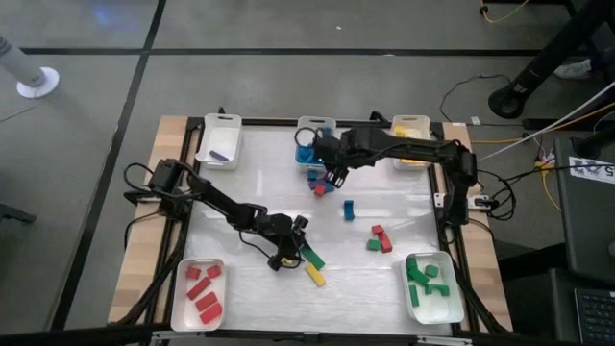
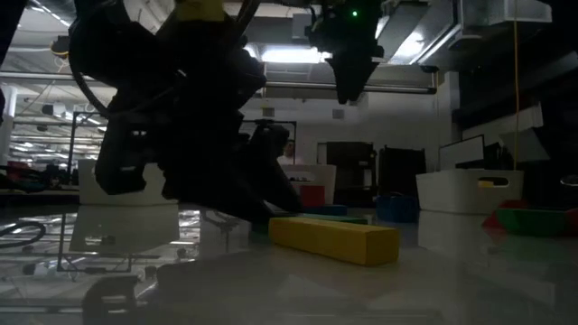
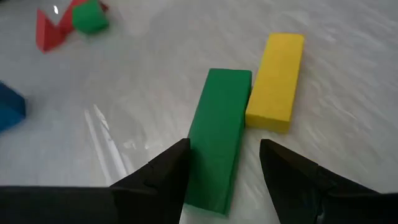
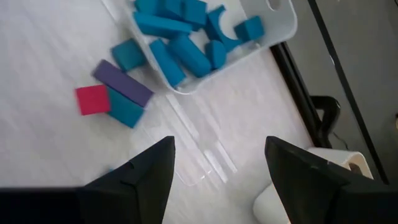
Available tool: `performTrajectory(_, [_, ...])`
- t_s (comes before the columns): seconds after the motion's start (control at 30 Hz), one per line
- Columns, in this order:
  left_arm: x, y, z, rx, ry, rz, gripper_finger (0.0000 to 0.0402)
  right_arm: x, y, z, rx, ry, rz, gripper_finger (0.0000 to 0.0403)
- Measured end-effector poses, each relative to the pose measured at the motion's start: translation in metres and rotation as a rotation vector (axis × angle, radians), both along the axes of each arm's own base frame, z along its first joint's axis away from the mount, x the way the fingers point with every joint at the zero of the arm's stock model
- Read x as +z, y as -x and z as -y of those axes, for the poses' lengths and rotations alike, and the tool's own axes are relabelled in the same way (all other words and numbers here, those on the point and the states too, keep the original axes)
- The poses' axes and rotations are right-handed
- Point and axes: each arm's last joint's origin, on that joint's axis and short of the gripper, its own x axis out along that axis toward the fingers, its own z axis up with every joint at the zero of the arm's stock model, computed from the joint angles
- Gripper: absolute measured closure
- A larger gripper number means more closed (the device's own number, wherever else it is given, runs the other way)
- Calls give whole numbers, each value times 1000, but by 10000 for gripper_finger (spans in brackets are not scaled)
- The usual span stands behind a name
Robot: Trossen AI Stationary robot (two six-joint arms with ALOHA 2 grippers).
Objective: Sort blocks
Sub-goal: Put the green block into the bottom right white bin
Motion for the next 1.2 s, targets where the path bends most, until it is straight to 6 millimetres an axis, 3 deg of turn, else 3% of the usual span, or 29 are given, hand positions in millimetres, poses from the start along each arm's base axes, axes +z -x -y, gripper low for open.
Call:
performTrajectory(0.7, [-1, -5, -1, 17, 21, 61, 219, 1, -10, -46, 131, -37, 63, 155])
performTrajectory(1.2, [-8, -7, -17, 98, 71, 0, 219, 1, -12, -45, 131, -46, 84, 155])
